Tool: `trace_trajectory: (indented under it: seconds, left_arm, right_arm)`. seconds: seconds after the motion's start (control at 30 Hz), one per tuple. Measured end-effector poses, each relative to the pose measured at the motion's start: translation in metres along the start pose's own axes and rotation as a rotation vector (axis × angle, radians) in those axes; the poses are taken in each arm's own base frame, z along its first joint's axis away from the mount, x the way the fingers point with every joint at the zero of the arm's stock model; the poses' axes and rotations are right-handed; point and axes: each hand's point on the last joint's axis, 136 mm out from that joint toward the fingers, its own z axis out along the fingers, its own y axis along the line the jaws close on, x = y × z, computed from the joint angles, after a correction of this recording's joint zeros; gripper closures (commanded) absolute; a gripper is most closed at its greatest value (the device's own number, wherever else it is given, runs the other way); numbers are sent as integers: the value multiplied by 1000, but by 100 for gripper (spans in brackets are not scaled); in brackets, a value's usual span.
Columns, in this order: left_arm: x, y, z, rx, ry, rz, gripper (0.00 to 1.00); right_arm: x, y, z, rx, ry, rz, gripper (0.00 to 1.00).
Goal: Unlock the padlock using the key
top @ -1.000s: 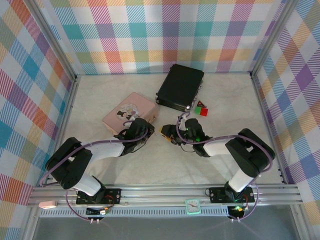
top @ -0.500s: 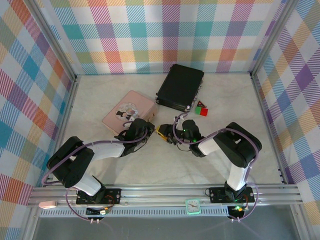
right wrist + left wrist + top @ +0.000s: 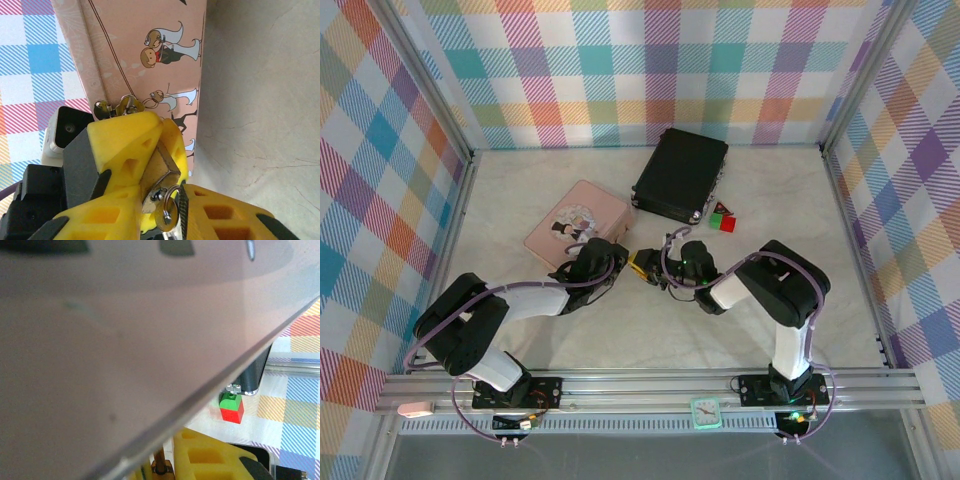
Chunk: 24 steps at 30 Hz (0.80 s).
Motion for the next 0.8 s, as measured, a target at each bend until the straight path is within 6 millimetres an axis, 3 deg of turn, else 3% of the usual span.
trace_trajectory:
  seconds: [0.27, 0.8]
  left_arm:
    - [-3, -5, -2, 26, -16, -14, 100]
    - [-14, -16, -8, 137, -80, 29, 100]
  right_arm:
    - [-3, 3, 1, -17, -14, 44, 98]
    - [-10, 17, 6, -50, 14, 210, 100]
